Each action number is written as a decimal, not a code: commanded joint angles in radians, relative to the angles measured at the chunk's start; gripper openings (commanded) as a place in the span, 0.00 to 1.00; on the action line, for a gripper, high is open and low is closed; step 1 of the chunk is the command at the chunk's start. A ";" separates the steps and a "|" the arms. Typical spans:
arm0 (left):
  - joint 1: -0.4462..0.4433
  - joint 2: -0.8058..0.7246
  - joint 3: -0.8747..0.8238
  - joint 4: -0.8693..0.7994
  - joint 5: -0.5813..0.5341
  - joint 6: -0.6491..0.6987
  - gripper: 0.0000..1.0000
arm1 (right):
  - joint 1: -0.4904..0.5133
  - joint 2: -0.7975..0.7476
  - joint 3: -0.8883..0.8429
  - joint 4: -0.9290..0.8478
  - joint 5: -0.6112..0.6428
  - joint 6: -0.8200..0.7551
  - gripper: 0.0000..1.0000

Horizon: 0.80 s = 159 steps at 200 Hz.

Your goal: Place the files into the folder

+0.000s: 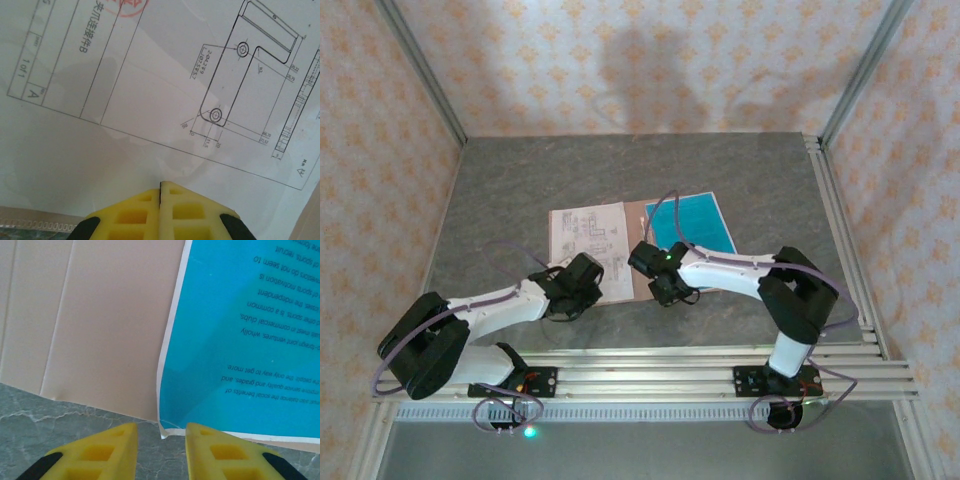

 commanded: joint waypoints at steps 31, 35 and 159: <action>0.010 -0.014 -0.015 -0.025 -0.014 0.025 0.05 | 0.005 0.032 0.053 -0.017 0.050 -0.007 0.25; 0.010 -0.015 -0.015 -0.025 -0.014 0.025 0.05 | 0.004 0.034 0.053 -0.016 0.049 -0.005 0.25; 0.011 -0.018 -0.006 -0.029 -0.014 0.027 0.04 | 0.002 0.068 0.019 0.009 0.039 0.006 0.22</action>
